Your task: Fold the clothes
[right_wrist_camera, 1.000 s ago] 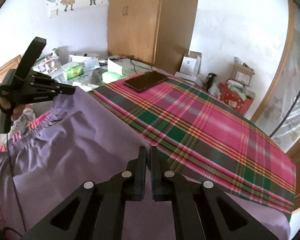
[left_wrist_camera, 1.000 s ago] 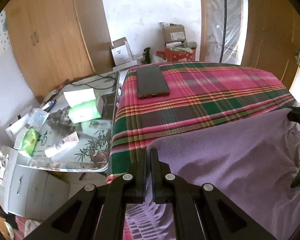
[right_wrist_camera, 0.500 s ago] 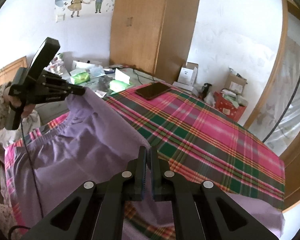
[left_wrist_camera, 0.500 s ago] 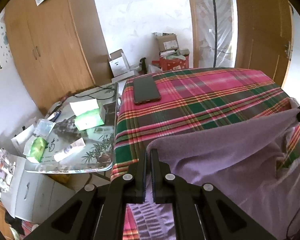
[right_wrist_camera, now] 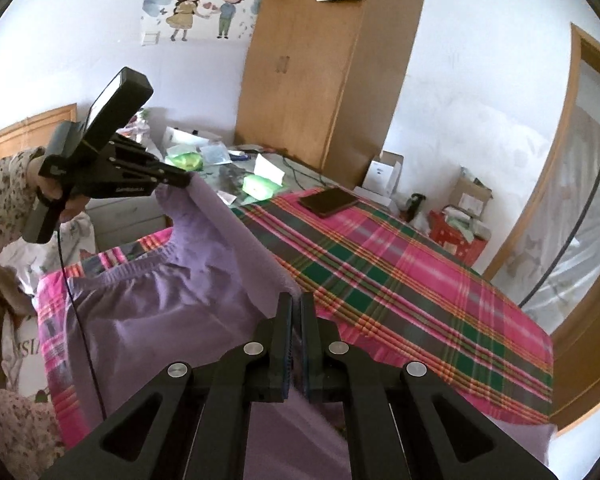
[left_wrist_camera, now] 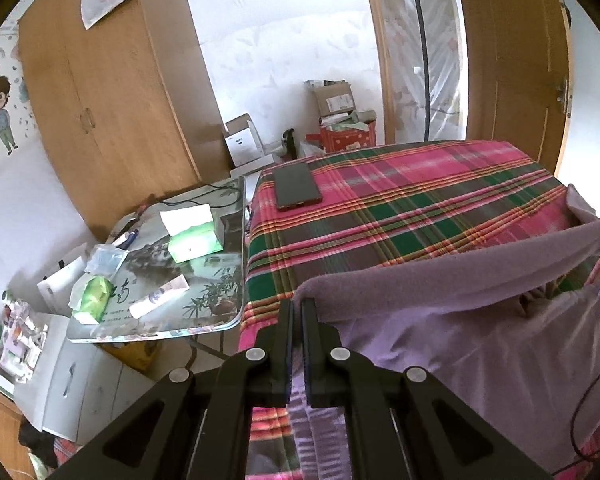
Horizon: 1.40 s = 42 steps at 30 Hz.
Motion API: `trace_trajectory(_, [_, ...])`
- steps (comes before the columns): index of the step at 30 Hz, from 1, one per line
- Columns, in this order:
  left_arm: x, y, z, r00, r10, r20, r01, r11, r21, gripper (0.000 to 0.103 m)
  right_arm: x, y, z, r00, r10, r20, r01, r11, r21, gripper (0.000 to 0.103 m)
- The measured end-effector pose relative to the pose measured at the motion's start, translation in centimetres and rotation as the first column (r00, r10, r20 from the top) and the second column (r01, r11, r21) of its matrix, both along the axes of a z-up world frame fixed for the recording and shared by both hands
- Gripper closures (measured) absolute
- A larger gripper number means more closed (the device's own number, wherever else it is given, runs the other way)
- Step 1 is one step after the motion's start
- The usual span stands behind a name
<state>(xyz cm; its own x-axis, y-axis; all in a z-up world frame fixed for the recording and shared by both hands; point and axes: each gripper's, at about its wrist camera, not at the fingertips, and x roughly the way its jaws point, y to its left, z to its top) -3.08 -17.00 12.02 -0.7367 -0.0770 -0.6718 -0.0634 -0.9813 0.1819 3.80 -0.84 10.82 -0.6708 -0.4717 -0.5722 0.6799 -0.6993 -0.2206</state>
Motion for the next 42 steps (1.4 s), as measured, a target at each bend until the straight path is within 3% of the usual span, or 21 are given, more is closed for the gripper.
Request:
trace_trajectory(22, [9.0, 1.3, -1.0, 0.999, -0.035, -0.019, 0.034, 0.999, -0.011, 0.099, 6.9, 1.2, -1.6, 1.000, -0.010, -0.011, 0.011, 0.999, 0.041, 0.099])
trace_trajectory(32, [13.4, 2.7, -1.7, 0.998, -0.056, -0.042, 0.053, 0.996, -0.068, 0.099, 10.2, 2.0, -3.1, 1.000, -0.010, 0.007, 0.009, 0.998, 0.055, 0.099])
trace_trajectory(42, [15.2, 2.7, -5.2, 0.998, -0.050, 0.024, 0.050, 0.998, -0.033, 0.099, 12.1, 2.2, -5.8, 0.998, -0.003, 0.069, -0.003, 0.996, 0.085, 0.099])
